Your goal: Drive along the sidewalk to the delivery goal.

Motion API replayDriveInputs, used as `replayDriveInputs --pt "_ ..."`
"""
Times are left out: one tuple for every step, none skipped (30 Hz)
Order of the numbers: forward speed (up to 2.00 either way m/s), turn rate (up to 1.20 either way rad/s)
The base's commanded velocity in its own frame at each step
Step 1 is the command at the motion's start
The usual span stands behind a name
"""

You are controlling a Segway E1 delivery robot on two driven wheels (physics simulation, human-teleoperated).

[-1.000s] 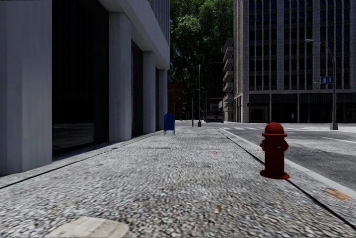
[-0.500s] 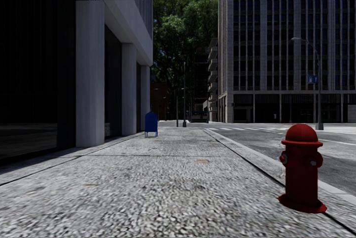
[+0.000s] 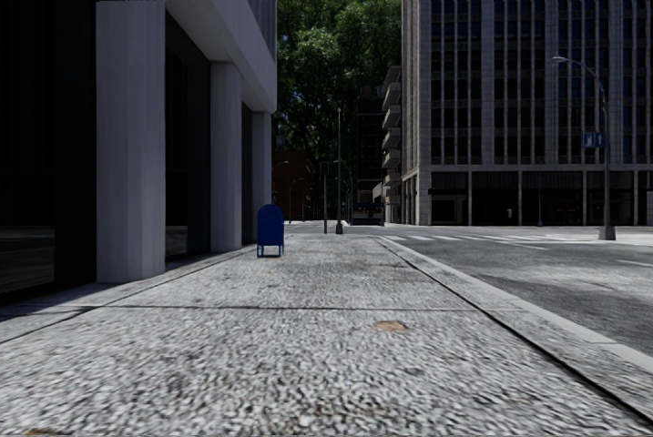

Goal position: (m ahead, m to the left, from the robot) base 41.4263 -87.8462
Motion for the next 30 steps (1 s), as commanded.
replayDriveInputs --pt "2.0 0.0" --pt "2.0 0.0" --pt "2.0 0.0" --pt "2.0 0.0" --pt "2.0 0.0" --pt "2.0 0.0" --pt "2.0 0.0" --pt "2.0 0.0" --pt "2.0 0.0" --pt "2.0 0.0" --pt "2.0 0.0" --pt "2.0 0.0" --pt "2.0 0.0" --pt "2.0 0.0" --pt "2.0 0.0" --pt "2.0 0.0" --pt "2.0 0.0" --pt "2.0 0.0" --pt "2.0 0.0" --pt "2.0 0.0" --pt "2.0 0.0" --pt "2.0 0.0" --pt "2.0 0.0" --pt "2.0 0.0" --pt "2.0 0.0" --pt "2.0 0.0" --pt "2.0 0.0" --pt "2.0 0.0" --pt "2.0 0.0" --pt "2.0 0.0"
